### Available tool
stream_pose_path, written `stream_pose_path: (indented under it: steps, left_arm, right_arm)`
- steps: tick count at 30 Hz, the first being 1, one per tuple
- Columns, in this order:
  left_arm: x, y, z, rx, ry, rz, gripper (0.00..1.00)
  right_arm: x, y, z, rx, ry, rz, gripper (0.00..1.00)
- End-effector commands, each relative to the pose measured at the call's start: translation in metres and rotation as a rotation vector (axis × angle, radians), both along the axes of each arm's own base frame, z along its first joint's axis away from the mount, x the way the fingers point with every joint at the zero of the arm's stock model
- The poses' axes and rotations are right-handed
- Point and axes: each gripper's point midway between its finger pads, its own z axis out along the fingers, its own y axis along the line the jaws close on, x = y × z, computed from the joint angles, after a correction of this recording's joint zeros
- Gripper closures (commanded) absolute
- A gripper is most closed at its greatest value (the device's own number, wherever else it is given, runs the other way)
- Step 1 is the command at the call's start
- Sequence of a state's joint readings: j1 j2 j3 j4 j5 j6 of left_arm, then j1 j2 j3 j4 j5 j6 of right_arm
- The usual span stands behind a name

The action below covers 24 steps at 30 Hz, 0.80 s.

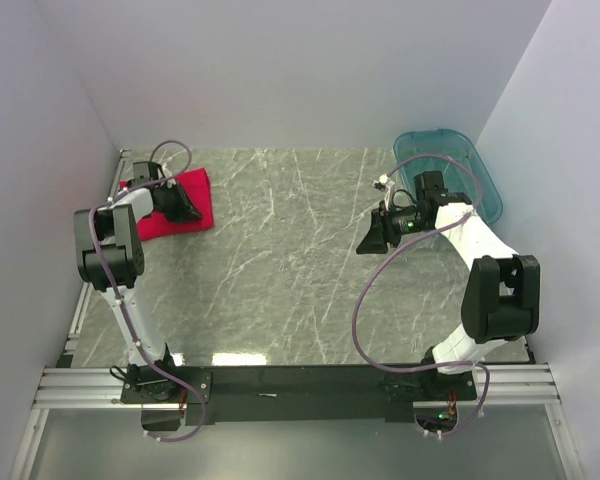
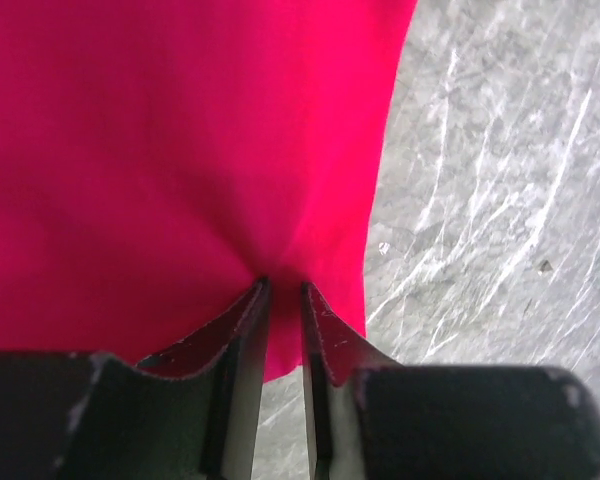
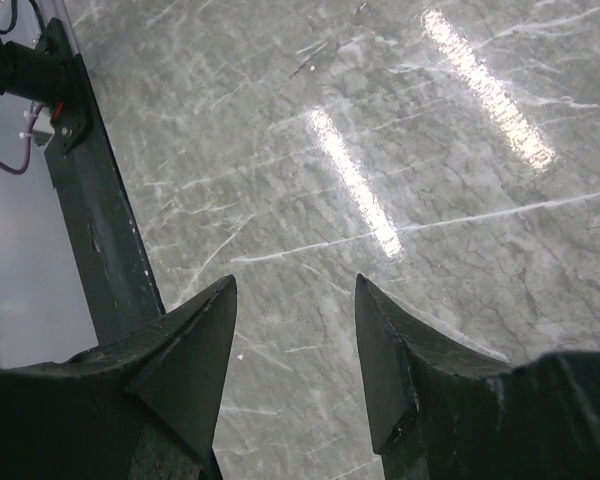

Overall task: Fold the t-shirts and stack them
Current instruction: Neatly place the folded tshirt to the corner

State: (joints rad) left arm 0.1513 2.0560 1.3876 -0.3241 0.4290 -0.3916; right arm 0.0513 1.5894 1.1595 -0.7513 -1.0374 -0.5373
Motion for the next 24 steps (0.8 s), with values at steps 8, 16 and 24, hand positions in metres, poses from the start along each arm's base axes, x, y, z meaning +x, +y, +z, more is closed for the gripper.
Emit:
stream_pose_path:
  steps: [8,16,24]
  left_arm:
    - [0.001,0.013,0.077,0.140,-0.219,0.000,0.49]
    - [-0.039,0.020,0.262,0.260,-0.734,0.092,0.23]
    - [-0.150,0.025,0.265,0.267,-0.841,0.254,0.01]
  right_arm:
    - [0.009,-0.005,0.010,-0.032,-0.070,-0.008,0.42]
    - [0.020,-0.029,0.037,-0.183,-0.308,-0.117,0.40]
    - [0.033,-0.119,0.135,-0.320,-0.739,-0.826,0.00]
